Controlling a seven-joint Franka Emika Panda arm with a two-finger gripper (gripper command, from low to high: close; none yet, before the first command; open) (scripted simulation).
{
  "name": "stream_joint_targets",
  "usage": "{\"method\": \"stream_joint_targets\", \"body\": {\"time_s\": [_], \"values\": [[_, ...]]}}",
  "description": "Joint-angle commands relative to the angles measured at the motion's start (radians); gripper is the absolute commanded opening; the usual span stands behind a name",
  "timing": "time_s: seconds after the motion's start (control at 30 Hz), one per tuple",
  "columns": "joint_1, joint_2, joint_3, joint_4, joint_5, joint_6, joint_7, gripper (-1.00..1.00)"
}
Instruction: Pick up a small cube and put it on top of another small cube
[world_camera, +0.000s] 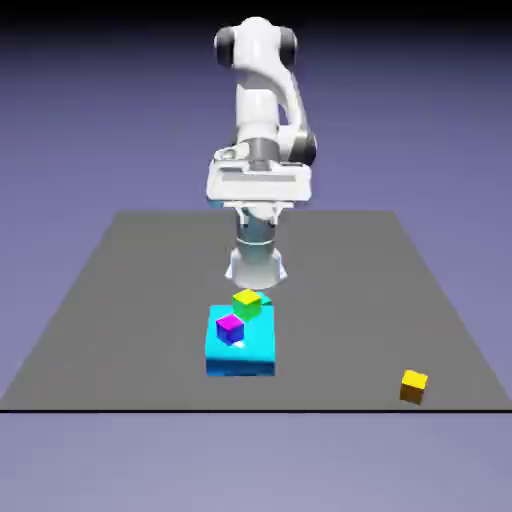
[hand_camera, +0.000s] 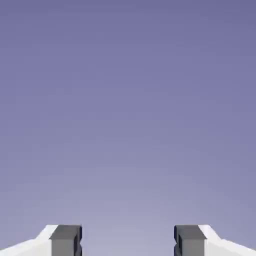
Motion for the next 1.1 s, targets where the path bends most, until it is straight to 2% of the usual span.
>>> {"method": "stream_joint_targets", "body": {"time_s": [0.0,0.93,1.07], "values": [[0.01,0.035,0.01,0.019,0.028,0.0,-0.044,0.0],[0.289,1.011,0.295,0.562,0.798,0.001,-1.261,0.0],[0.289,1.1,0.316,0.616,0.817,0.034,-1.304,0.0]]}}
